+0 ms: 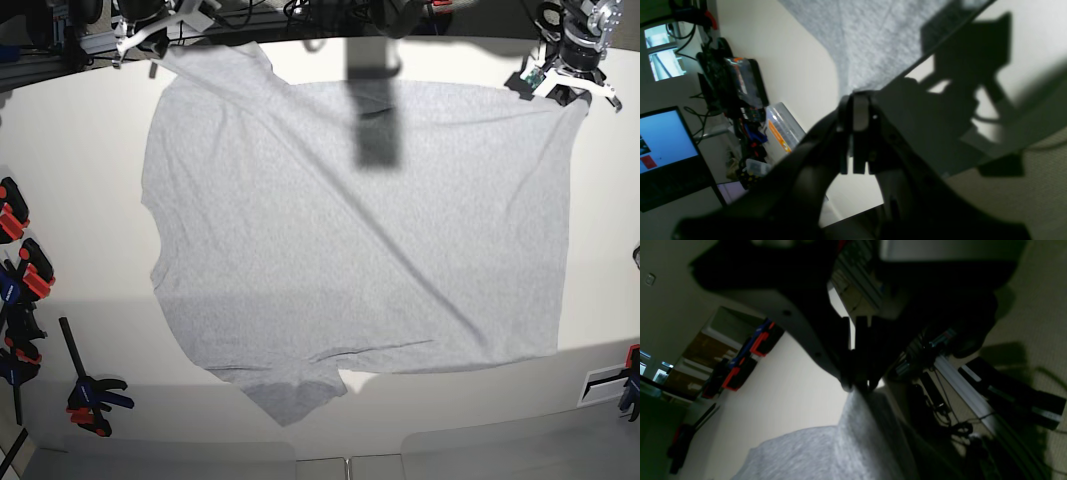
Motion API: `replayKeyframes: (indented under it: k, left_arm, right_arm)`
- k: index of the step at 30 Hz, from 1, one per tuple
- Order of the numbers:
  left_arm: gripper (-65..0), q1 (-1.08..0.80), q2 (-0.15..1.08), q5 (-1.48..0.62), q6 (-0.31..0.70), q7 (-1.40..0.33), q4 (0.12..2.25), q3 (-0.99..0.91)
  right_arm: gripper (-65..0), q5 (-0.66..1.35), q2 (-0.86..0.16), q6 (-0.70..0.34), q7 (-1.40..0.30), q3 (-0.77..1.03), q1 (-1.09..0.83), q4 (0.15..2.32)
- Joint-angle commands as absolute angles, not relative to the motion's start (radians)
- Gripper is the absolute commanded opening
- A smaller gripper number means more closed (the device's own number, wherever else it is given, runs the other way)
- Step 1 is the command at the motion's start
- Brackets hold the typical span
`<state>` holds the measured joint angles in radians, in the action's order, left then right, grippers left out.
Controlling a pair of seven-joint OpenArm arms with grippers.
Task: Fold the T-shirt properly
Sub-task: 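Lift and pull the shoulder edge with both grippers to smooth the shirt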
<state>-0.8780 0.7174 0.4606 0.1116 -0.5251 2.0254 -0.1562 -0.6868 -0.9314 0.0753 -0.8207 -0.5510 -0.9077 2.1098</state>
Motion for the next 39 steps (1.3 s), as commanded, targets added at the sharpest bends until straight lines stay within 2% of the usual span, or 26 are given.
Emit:
replayKeyframes:
  k: [1,8,13,35,39]
  left_arm:
    - [-65.0,-0.888,0.73,0.471,0.094,-0.527,2.042,-0.164]
    - [-65.0,-0.954,0.73,0.476,0.094,-0.541,2.048,-0.164]
    - [-65.0,-1.006,0.73,0.562,0.093,-0.55,2.072,-0.164]
    - [-65.0,-0.997,0.757,0.612,0.052,-0.595,2.074,-0.164]
    - [-65.0,-0.997,0.757,0.612,0.051,-0.542,2.074,-0.164]
  right_arm:
    - [-65.0,-0.704,-0.945,0.083,-0.82,-0.544,-0.915,2.127]
    - [-65.0,-0.703,-0.948,0.082,-0.823,-0.543,-0.936,2.195]
    - [-65.0,-0.704,-0.947,0.081,-0.815,-0.543,-0.956,2.255]
    - [-65.0,-0.704,-0.947,0.082,-0.808,-0.543,-0.965,2.261]
    - [-65.0,-0.718,-0.947,0.095,-0.761,-0.543,-0.964,2.261]
